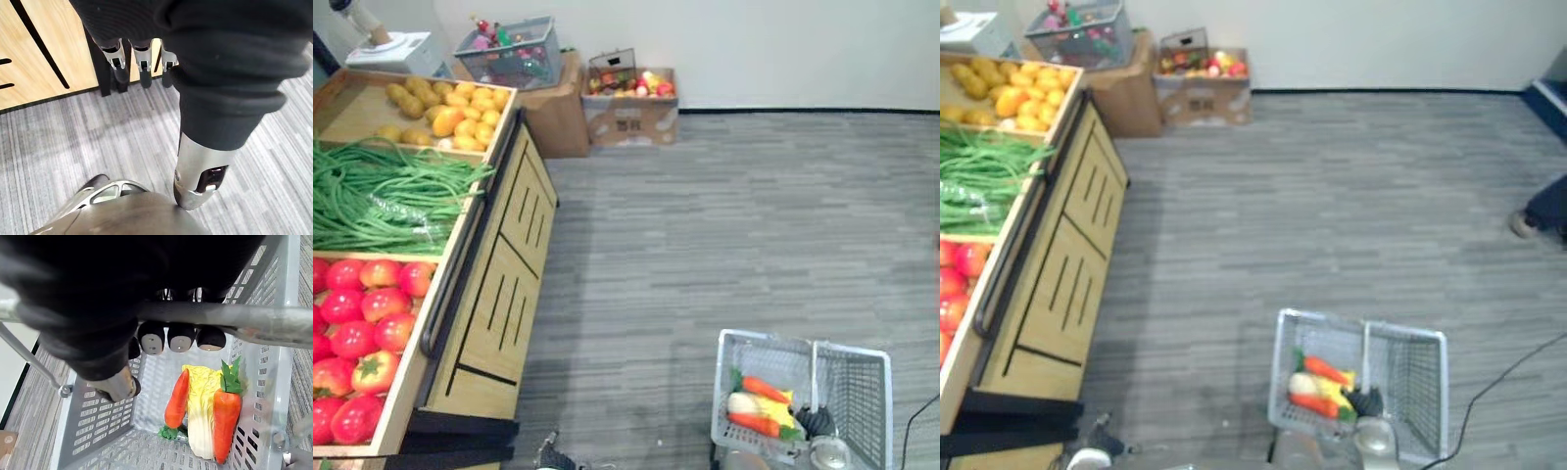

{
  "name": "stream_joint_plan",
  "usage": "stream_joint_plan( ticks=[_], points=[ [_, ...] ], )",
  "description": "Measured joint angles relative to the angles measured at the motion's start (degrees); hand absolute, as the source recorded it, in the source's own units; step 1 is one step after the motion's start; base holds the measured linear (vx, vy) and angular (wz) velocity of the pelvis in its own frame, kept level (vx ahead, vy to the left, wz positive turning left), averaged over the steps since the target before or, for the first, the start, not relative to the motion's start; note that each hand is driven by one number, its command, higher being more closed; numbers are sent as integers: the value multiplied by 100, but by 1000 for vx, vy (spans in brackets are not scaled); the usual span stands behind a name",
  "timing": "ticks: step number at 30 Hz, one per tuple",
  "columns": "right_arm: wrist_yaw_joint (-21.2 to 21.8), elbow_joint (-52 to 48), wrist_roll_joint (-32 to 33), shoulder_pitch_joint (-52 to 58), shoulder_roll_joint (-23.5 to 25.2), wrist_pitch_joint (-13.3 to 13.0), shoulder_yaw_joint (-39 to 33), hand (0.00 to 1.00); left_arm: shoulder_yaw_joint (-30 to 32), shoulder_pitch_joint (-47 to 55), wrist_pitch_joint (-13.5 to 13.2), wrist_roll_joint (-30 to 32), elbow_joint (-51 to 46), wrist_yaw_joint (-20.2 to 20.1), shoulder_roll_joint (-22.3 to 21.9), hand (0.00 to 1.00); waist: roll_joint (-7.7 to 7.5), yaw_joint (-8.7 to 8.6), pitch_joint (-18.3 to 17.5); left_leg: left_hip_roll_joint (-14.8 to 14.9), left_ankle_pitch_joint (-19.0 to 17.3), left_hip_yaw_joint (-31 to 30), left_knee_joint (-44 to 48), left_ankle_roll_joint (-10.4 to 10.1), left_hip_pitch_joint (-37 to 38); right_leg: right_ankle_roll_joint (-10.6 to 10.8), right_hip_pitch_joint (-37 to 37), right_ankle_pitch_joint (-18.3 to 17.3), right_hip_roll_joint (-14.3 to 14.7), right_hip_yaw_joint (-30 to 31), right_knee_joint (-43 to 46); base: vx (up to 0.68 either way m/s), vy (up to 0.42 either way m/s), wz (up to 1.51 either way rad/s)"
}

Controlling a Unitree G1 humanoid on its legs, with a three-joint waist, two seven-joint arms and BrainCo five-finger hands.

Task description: Pick vegetable in the basket

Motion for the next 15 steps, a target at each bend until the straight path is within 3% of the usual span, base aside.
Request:
stream_joint_plan(
  ticks=[5, 7, 10, 11, 12, 15],
  points=[
    [-16, 188, 49, 49, -25, -75, -197, 100, 50, -31, 1, -5, 107, 91, -225, 0, 196, -37, -30, -156, 2, -734, 393, 6, -93, 1, 15, 1, -43, 219, 0, -21, 22, -33],
    [-30, 207, 76, 58, -27, -78, -242, 100, 51, -51, 2, -2, 117, 108, -307, 0, 277, -70, -75, -214, -56, -768, 147, 94, -81, 7, -107, 4, -51, 220, -1, -23, 41, -2],
    [-29, 250, 96, -59, -25, -73, -239, 100, 4, -62, 12, 0, 200, 101, -322, 0, 344, -133, -76, -209, -336, -878, -636, 56, 157, 138, -258, 102, 70, 215, -1, -36, 57, 2],
    [-33, 287, 96, -79, -6, -70, -235, 100, -6, -76, 12, -1, 225, 100, -295, 0, 334, -121, -81, -246, -335, -866, -708, 58, 229, 151, -238, 111, 52, 237, -1, -43, 95, -14],
    [-29, 315, 94, -69, 23, -74, -204, 100, -17, -57, 13, 0, 273, 101, -227, 0, 201, -104, -68, -298, -340, -818, -769, 72, 306, 170, -227, 123, 24, 303, 0, -24, 70, -20],
    [-31, 318, 90, -52, 51, -72, -206, 100, -60, -62, 15, 2, 297, 100, -138, 0, 111, -113, -66, -434, -411, -673, -740, 157, 347, 218, -266, 160, -71, 424, 22, -18, 101, -25]
  ],
)
